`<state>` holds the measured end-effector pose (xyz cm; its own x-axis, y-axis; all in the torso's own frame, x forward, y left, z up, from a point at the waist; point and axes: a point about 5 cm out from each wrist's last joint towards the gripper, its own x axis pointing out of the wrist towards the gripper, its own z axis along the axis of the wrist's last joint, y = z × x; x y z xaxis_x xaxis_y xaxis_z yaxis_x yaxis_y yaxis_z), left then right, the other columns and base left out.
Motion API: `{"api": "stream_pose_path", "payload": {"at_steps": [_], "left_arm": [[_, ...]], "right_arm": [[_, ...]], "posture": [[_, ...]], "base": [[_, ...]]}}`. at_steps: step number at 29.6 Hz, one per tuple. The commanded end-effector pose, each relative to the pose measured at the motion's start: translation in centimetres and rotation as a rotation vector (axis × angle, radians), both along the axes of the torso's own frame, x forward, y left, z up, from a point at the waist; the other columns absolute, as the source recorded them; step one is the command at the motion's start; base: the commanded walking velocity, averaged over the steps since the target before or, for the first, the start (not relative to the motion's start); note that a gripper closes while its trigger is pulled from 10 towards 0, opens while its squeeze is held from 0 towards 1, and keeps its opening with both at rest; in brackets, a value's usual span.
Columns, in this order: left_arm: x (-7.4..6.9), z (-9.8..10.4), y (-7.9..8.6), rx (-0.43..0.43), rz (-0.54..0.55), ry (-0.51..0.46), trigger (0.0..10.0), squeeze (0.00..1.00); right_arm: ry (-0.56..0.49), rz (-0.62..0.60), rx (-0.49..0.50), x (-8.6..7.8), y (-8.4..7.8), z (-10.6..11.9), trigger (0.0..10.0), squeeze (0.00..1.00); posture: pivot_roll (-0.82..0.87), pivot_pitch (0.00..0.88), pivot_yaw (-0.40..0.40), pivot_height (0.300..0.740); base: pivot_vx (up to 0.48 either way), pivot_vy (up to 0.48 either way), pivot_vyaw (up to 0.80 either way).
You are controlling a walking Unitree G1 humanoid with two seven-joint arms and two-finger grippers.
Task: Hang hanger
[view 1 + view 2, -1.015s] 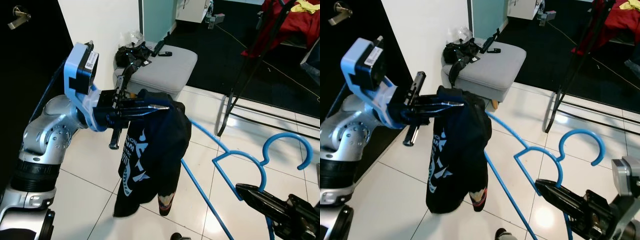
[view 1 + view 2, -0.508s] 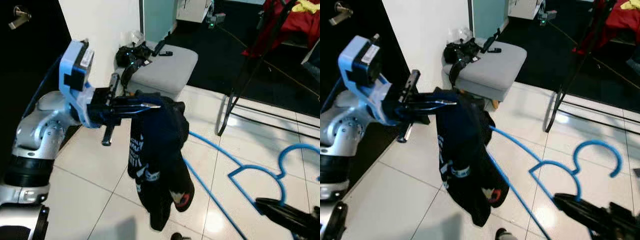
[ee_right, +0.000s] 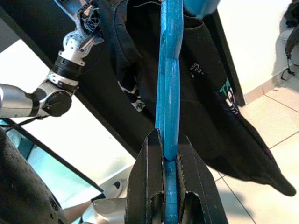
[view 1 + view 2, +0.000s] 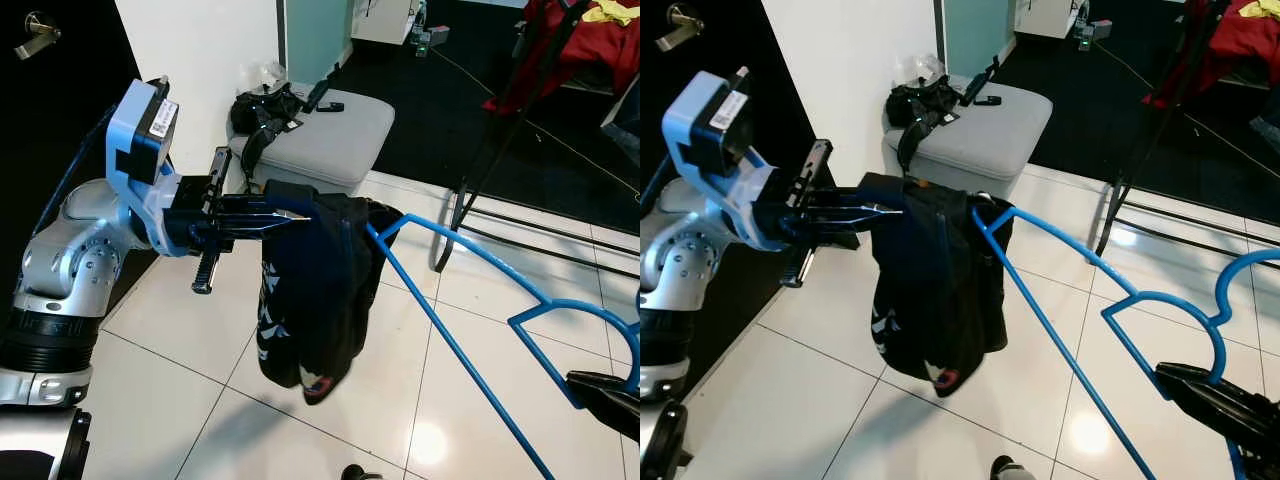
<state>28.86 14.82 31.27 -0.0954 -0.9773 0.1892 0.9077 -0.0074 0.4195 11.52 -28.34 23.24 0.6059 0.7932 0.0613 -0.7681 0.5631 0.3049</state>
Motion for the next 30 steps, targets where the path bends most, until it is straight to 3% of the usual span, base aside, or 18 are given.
{"api": "stream_pose_path", "payload": {"at_steps": [1, 10, 16, 23, 30], "left_arm": [[-0.1, 0.4, -0.2, 0.001, -0.005, -0.032, 10.0, 0.0], [0.9, 0.8, -0.7, -0.053, 0.061, -0.061, 10.0, 0.0], [1.2, 1.1, -0.5, -0.073, 0.087, -0.066, 10.0, 0.0], [1.2, 1.0, -0.2, -0.071, 0.077, -0.069, 10.0, 0.0], [1.2, 0.9, -0.1, -0.068, 0.079, -0.07, 10.0, 0.0]], "right_arm": [[0.003, 0.039, 0.018, -0.3, 0.3, 0.2, 10.0, 0.0], [0.141, 0.14, -0.01, -1.6, 1.7, -1.5, 10.0, 0.0], [0.158, 0.14, -0.005, -2.2, 1.8, -1.3, 10.0, 0.0], [0.052, 0.092, 0.071, -2.3, 1.0, 0.3, 10.0, 0.0], [0.012, 0.088, 0.099, -2.4, 0.8, 1.0, 10.0, 0.0]], "posture": [[-0.09, 0.179, 0.021, 0.74], [-0.09, 0.188, 0.021, 0.74], [-0.1, 0.192, 0.023, 0.74], [-0.1, 0.194, 0.029, 0.74], [-0.1, 0.196, 0.028, 0.74]], "base": [[0.0, 0.0, 0.0], [0.0, 0.0, 0.0], [0.0, 0.0, 0.0], [0.0, 0.0, 0.0], [0.0, 0.0, 0.0]]}}
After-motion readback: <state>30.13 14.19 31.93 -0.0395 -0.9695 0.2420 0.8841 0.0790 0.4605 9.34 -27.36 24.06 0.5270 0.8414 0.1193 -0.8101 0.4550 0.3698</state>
